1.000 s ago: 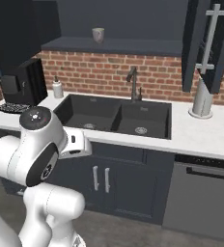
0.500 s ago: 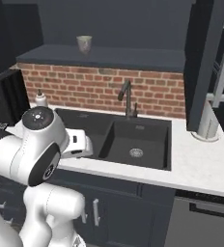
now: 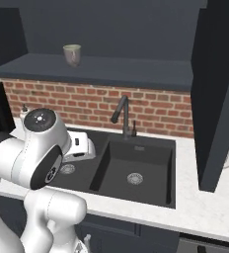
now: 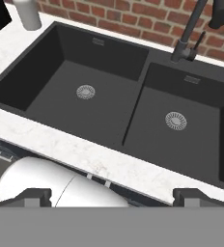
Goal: Gather all objects into one cabinet and sort the glasses and bowls to opposite sides.
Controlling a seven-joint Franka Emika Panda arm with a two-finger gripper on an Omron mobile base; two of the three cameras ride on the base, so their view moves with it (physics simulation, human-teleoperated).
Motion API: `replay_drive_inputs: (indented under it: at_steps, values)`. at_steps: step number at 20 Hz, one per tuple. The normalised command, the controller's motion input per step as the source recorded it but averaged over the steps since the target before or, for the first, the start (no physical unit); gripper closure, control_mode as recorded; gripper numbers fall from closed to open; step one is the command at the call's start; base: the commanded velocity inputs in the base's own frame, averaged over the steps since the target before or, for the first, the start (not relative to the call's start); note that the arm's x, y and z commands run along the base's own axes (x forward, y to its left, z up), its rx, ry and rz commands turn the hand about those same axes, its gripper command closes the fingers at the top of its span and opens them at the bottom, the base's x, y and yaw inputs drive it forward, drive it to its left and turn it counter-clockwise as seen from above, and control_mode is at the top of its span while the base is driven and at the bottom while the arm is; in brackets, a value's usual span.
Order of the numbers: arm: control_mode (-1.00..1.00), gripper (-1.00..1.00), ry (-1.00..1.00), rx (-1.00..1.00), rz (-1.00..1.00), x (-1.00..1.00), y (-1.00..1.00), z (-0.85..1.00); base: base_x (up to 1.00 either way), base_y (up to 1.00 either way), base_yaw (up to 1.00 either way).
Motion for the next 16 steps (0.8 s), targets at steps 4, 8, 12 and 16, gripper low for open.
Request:
replay_drive_inputs:
  at_steps: [4, 8, 12, 16]
  values:
    - [1.0, -1.0, 0.0, 0.0, 0.0, 0.0, 0.0, 0.0, 0.99, 0.08, -0.03]
    - [1.0, -1.0, 0.0, 0.0, 0.0, 0.0, 0.0, 0.0, 1.0, 0.19, -0.04]
    - [1.0, -1.0, 0.0, 0.0, 0.0, 0.0, 0.0, 0.0, 0.88, 0.19, -0.03]
    - [1.0, -1.0, 0.0, 0.0, 0.0, 0.0, 0.0, 0.0, 0.26, 0.0, -0.04]
